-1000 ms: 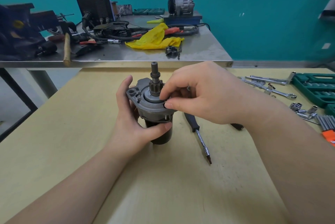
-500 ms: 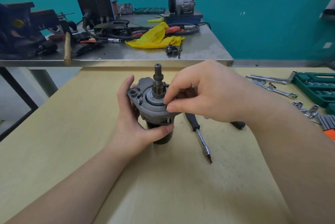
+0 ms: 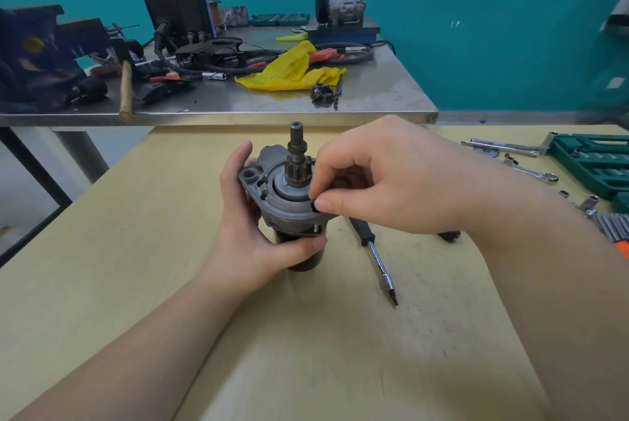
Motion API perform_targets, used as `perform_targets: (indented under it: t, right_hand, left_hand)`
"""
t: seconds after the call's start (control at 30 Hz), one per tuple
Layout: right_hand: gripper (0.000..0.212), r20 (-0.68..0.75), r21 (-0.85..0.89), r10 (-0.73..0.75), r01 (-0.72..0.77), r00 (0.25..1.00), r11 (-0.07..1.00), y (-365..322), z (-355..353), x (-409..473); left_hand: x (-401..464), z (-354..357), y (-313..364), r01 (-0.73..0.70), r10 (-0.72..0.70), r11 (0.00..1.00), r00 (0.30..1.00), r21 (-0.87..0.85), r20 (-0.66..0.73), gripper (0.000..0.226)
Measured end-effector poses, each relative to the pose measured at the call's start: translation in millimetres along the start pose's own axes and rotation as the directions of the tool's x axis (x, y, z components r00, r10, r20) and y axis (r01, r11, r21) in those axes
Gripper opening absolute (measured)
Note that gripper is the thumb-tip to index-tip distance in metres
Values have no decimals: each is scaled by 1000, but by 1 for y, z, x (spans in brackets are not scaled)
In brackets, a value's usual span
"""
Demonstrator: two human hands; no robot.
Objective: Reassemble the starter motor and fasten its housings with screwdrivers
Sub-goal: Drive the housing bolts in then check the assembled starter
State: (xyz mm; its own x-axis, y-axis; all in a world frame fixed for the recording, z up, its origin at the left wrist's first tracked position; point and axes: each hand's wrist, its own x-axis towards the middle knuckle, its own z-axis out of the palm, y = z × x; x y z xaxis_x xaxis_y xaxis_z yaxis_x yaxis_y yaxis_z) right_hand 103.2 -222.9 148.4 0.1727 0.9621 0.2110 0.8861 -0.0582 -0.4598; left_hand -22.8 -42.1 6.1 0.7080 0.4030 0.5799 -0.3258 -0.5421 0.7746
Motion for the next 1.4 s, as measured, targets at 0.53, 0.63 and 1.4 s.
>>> perform_targets:
  t: [0.53, 0.63, 1.4]
  right_hand:
    - [11, -206, 318, 54, 15, 977, 948, 28, 2, 10]
    - [22, -412, 377, 340, -181, 845, 908, 66, 5, 18]
    - [79, -239, 623, 606, -359, 758, 695, 101, 7, 21]
  left_hand:
    - [-2, 10, 12, 91, -96, 993, 993, -80, -69, 124]
    - [-3, 10, 13, 98, -104, 992, 991, -78, -81, 116]
    - [2, 12, 14, 31, -40, 998, 987, -62, -158, 106]
